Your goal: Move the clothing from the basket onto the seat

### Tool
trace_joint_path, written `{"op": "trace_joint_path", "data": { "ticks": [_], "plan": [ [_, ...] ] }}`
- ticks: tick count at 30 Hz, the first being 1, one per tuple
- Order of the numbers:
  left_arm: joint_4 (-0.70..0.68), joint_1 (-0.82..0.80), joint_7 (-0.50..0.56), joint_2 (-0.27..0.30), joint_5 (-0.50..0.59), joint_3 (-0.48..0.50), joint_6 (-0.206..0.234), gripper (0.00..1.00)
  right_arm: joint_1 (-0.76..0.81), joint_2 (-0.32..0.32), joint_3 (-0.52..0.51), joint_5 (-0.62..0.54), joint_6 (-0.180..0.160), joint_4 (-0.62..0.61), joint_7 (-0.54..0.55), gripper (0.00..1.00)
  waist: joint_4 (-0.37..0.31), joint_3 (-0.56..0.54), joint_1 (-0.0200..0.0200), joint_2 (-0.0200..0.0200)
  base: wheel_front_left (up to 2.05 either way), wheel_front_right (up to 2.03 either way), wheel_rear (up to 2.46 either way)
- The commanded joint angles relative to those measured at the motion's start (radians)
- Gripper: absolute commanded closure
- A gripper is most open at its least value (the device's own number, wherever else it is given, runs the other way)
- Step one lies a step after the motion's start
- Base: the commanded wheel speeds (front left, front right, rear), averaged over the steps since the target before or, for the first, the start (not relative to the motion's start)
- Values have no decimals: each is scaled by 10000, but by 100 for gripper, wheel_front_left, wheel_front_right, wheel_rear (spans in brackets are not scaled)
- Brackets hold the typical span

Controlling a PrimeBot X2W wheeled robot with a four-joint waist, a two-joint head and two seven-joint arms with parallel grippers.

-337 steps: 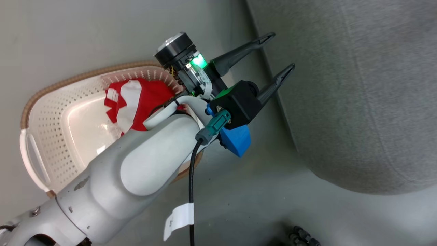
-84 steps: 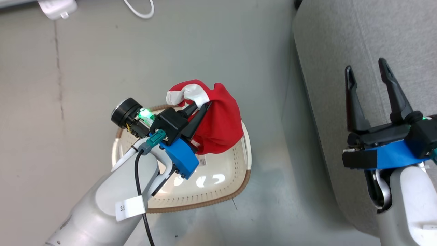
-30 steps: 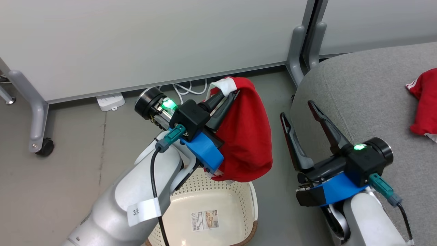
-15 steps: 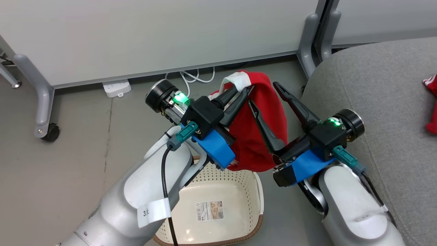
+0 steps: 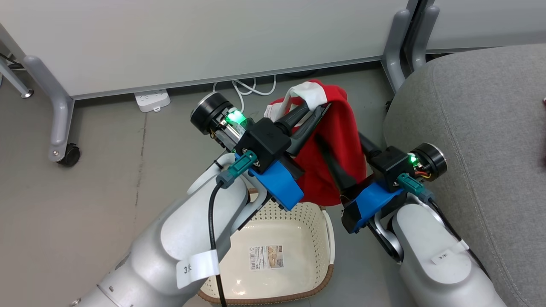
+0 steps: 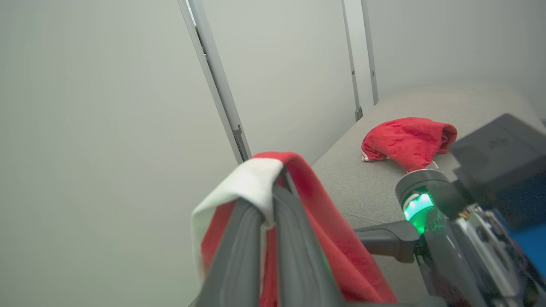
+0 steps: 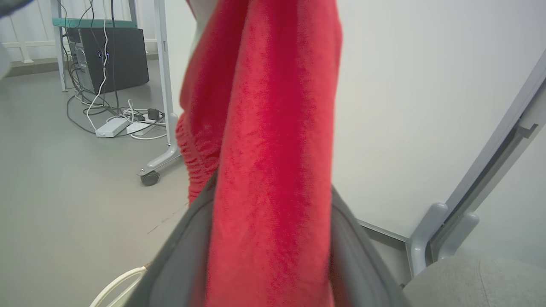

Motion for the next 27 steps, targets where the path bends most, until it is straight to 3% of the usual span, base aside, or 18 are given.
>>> {"op": "trace_joint_path", "data": {
  "ticks": [1, 24, 25, 26, 27],
  "plan": [
    [-34, -127, -50, 40, 28, -6, -17, 100, -175, 22, 31, 90, 1, 51, -38, 100, -6, 1, -1, -1, 0, 0, 0],
    [64, 24, -49, 93, -42, 48, -17, 100, -153, 54, 157, 322, 1, 38, -38, 100, -138, -64, -1, -1, 0, 0, 0],
    [113, 44, -49, 74, -55, 83, -17, 56, -149, 51, 161, 318, 1, 32, -38, 100, -139, -64, -1, -1, 0, 0, 0],
    [141, 45, -49, 55, -32, 100, -17, 0, -148, 46, 167, 314, 1, 25, -38, 100, -137, -61, -1, -1, 0, 0, 0],
    [233, 84, -41, 48, -78, 58, -17, 0, -145, 35, 167, 318, 1, 12, -38, 100, -139, -58, -1, -1, 0, 0, 0]
  ]
}}
